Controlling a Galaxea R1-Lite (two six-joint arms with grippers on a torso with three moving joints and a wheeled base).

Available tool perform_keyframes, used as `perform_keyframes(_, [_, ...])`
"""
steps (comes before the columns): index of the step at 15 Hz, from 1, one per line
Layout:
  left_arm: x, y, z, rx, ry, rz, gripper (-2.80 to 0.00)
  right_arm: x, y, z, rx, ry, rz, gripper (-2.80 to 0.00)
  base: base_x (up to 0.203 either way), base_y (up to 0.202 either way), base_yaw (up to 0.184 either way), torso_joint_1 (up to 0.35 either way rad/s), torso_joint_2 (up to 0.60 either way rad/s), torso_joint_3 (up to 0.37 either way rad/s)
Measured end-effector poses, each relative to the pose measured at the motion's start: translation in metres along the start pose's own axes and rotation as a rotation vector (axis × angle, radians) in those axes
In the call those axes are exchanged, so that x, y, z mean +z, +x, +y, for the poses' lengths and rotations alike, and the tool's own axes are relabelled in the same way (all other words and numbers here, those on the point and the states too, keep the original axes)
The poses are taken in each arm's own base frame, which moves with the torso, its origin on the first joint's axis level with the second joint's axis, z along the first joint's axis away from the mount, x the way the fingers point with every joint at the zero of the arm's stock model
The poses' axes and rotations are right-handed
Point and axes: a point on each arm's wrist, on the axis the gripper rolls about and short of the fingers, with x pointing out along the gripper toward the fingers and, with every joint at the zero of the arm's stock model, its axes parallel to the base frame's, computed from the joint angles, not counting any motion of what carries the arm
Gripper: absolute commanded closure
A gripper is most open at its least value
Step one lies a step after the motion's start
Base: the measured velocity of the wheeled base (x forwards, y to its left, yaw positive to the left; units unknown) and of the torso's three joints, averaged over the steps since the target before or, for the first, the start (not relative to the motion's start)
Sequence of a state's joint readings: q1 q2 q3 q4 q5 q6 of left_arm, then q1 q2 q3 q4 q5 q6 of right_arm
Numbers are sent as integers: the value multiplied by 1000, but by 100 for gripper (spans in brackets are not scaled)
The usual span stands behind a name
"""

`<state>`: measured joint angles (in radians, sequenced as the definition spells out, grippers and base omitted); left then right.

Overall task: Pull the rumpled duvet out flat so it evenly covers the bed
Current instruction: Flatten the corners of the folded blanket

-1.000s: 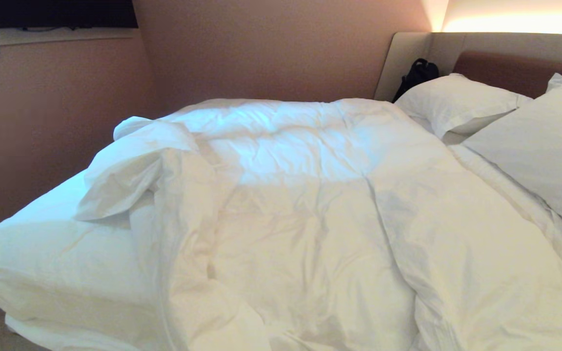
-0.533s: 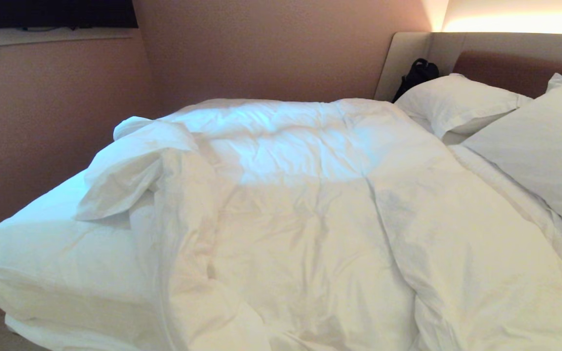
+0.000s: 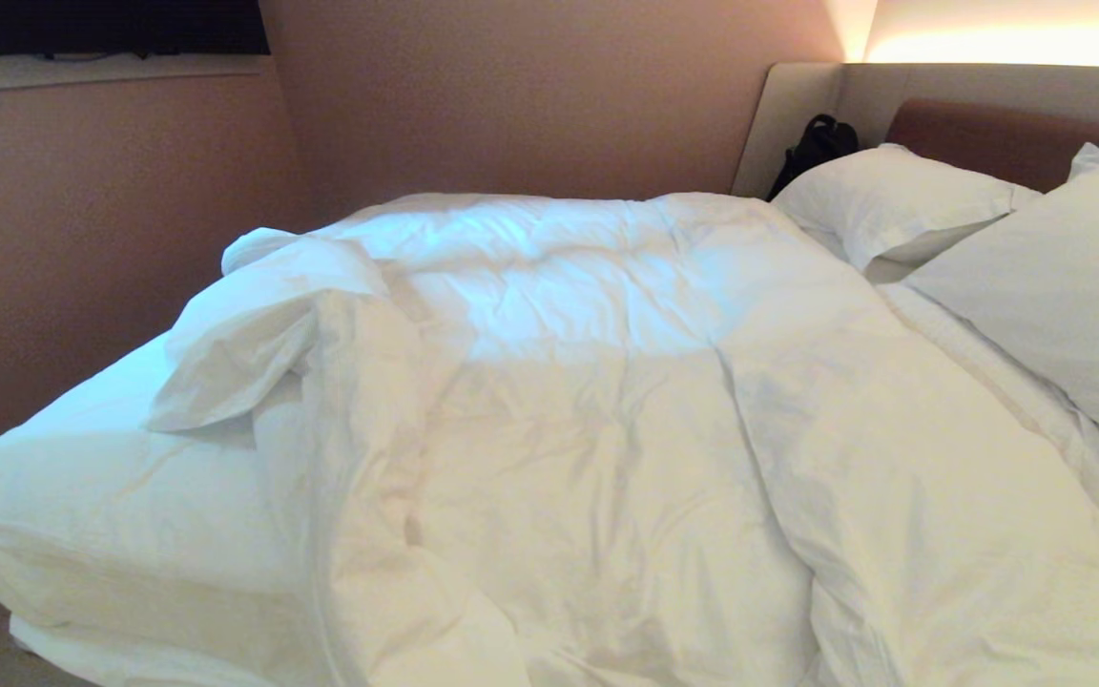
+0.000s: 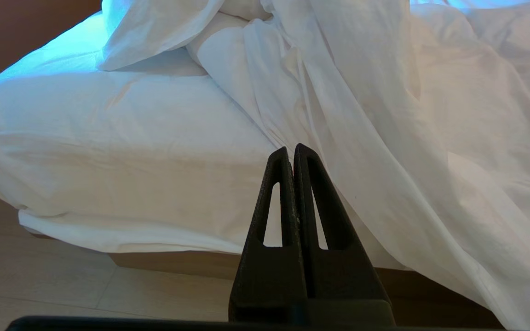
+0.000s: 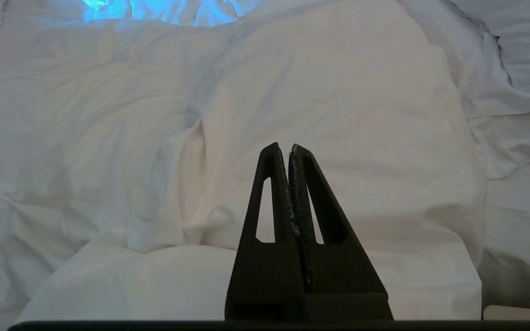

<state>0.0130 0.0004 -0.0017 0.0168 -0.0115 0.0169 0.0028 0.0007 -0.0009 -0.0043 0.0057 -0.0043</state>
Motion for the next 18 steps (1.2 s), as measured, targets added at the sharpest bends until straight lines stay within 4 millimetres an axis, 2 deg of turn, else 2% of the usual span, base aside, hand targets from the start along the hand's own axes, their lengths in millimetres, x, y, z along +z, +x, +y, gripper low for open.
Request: perform_keyframes(18, [0, 0, 0, 0, 0, 0, 0, 0, 0, 0, 0, 0, 0, 0, 0, 0, 0, 0, 0, 0])
